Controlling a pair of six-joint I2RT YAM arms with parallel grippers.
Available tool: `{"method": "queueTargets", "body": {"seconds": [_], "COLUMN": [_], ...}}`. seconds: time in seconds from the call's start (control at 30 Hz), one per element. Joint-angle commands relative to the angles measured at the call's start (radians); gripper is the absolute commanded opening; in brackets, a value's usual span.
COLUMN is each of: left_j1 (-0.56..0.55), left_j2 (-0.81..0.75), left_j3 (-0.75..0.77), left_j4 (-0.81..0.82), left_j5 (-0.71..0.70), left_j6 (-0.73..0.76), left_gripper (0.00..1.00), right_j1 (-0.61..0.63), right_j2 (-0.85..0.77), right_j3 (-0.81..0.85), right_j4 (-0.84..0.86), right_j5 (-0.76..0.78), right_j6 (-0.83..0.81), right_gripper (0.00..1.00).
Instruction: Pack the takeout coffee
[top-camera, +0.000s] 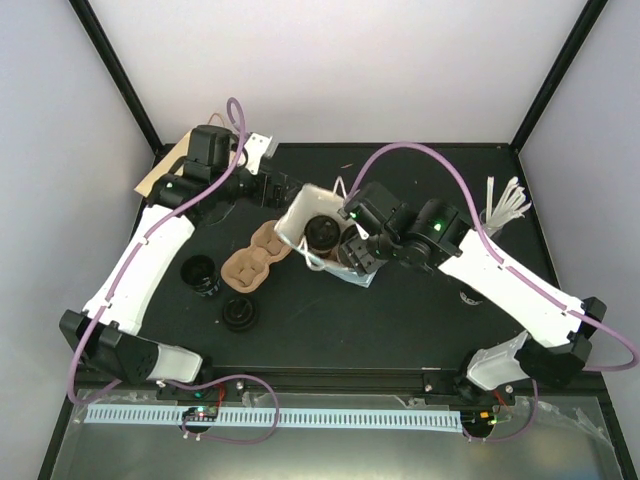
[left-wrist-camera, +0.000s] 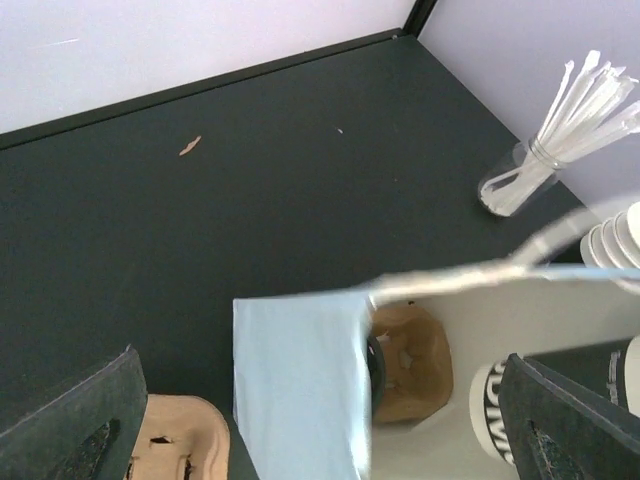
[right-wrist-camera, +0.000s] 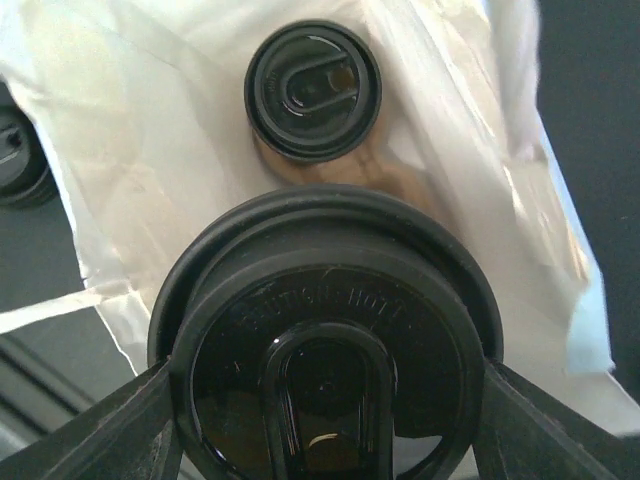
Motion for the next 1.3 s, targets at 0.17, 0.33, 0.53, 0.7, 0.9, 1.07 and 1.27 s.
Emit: {"method": "queueTargets", "body": {"seconds": [0.17, 0.33, 0.53, 0.7, 0.9, 1.07, 1.27], "left_j1": [-0.041, -0.085, -0.270, -0.377, -0.472, -0.551, -0.597], "left_j2": [-0.089, -0.198, -0.257, -0.252, -0.239, -0.230, -0.233], "left_j3": [0.037, -0.033, -0.073, -0.105, -0.115, -0.141, -0.183], "left_j4": [-0.058, -0.023, -0.071, -0.064, -0.037, -0.022, -0.016], "left_j5": [0.029, 0.021, -0.044, -0.171, -0.192, -0.222, -0.244], "left_j6": [0.123, 0.206, 0.369, 0.400, 0.385, 0.360, 0.327], "left_gripper": [0.98, 0.98, 0.99, 0.99, 0.96, 0.93, 0.91], "right_j1": [0.048, 0.058, 0.061, 0.061, 0.076, 0.087, 0.093], "right_j2": [-0.093, -0.135, -0.185, -0.220, -0.259, -0.278, -0.286], "right_j3": [-0.098, -0.159, -0.208, -0.234, -0.287, -0.317, -0.328], "right_j4": [-0.053, -0.064, -0.061, -0.031, 0.032, 0.085, 0.106], "right_j5": [-0.123, -0.146, -0.113, -0.077, -0.026, -0.018, -0.006], "right_j6": [-0.025, -0.019, 0.007, 0.029, 0.053, 0.065, 0.070], "right_gripper": [0.61, 0.61, 0.61, 0.61, 0.61, 0.61, 0.61]}}
